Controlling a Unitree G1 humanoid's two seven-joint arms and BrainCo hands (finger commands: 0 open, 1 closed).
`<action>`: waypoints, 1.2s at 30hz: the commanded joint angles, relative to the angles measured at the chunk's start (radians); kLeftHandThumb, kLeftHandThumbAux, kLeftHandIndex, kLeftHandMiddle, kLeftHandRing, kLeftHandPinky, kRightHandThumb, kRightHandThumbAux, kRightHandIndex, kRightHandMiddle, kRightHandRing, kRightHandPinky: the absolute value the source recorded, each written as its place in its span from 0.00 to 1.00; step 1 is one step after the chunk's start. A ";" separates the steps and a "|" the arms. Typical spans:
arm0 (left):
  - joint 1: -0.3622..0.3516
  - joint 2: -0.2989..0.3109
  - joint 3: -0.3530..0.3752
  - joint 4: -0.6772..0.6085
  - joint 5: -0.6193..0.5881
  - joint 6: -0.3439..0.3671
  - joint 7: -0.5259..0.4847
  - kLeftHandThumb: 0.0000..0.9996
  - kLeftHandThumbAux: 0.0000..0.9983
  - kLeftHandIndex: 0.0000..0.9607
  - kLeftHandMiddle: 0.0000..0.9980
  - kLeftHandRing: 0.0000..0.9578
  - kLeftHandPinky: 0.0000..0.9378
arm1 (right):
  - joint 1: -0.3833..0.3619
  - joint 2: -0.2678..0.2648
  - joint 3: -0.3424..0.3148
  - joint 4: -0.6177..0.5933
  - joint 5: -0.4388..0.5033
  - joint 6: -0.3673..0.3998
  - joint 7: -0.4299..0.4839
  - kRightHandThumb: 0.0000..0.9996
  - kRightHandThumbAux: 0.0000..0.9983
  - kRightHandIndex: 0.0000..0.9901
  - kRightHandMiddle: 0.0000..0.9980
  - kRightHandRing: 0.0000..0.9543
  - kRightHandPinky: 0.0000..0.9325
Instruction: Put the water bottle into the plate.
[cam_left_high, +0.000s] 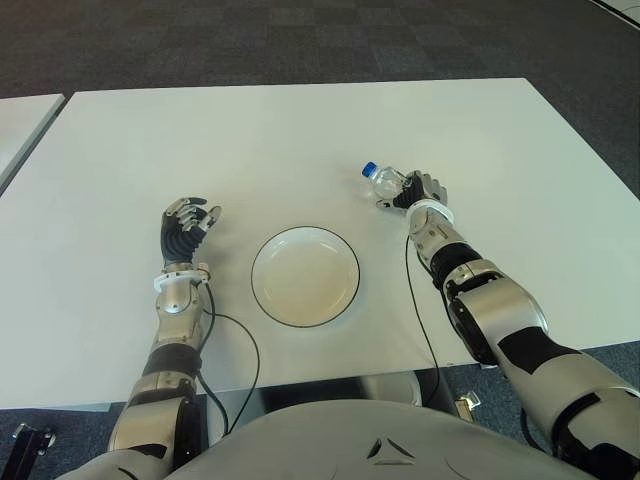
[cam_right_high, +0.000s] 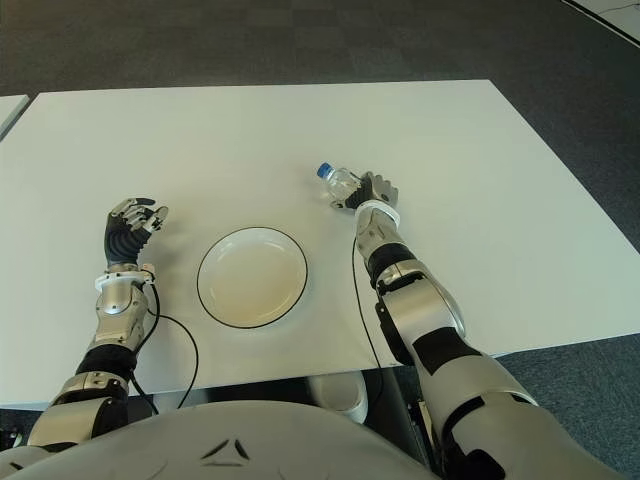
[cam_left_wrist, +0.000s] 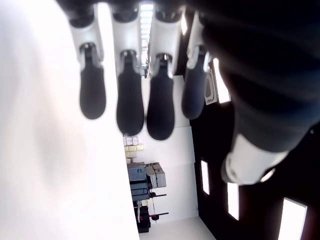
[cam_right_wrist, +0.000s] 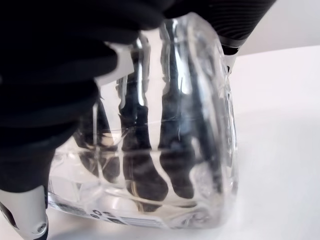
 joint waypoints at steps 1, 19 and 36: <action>-0.001 -0.005 0.007 0.016 -0.003 0.004 0.005 0.71 0.71 0.45 0.64 0.64 0.63 | 0.067 0.005 -0.032 0.009 0.059 -0.050 0.058 0.71 0.72 0.44 0.77 0.81 0.86; 0.003 -0.006 0.002 0.011 0.016 0.005 0.022 0.71 0.71 0.45 0.65 0.65 0.65 | 0.272 -0.031 -0.145 -0.393 0.207 -0.336 0.111 0.71 0.72 0.44 0.83 0.88 0.94; -0.004 -0.008 0.003 0.006 -0.007 0.030 -0.002 0.71 0.71 0.45 0.62 0.62 0.60 | 0.461 -0.045 -0.123 -0.877 0.163 -0.424 0.166 0.71 0.72 0.44 0.91 0.95 0.97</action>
